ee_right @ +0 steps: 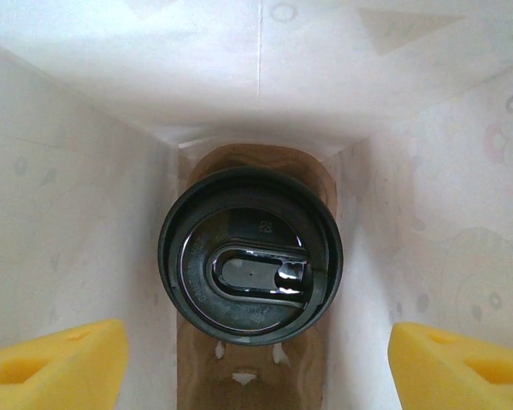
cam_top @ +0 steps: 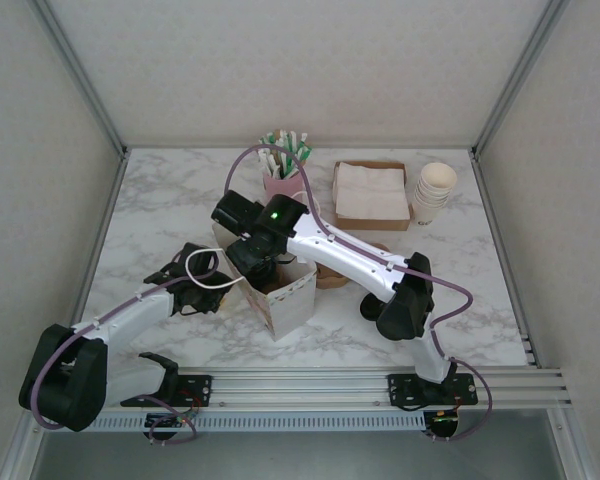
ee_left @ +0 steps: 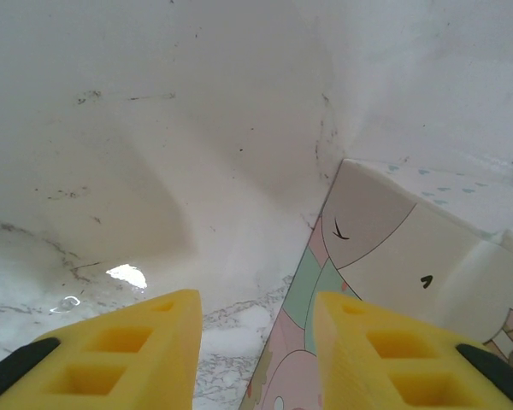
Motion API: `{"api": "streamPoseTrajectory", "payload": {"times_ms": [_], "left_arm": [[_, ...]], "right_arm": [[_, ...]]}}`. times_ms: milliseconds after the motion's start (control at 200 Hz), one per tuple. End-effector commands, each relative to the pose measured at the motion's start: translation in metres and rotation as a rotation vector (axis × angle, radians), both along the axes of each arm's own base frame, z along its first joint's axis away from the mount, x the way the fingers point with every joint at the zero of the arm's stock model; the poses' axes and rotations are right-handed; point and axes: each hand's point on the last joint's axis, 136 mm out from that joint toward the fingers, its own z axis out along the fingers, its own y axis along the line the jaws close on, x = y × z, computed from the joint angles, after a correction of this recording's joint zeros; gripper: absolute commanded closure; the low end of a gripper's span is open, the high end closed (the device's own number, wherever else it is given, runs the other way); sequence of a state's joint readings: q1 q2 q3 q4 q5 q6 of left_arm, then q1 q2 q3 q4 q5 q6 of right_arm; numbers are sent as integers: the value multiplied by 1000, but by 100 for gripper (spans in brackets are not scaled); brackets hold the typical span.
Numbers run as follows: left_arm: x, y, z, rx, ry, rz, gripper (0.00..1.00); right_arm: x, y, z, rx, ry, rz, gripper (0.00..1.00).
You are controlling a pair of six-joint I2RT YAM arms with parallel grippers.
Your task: Pack the takeout coffee
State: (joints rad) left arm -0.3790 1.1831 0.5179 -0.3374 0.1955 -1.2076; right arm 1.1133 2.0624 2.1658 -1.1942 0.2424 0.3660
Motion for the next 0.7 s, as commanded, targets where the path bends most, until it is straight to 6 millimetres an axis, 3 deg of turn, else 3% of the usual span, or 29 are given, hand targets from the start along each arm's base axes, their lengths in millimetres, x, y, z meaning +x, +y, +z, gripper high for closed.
{"api": "streamPoseTrajectory", "payload": {"times_ms": [0,696], "left_arm": [[5,0,10,22,-26,-4,63],[27,-11,16,24,-36,-40,63]], "right_arm": [[-8,-6,38,66,-34,15,18],[-26,-15,142,336,-103,61,11]]}}
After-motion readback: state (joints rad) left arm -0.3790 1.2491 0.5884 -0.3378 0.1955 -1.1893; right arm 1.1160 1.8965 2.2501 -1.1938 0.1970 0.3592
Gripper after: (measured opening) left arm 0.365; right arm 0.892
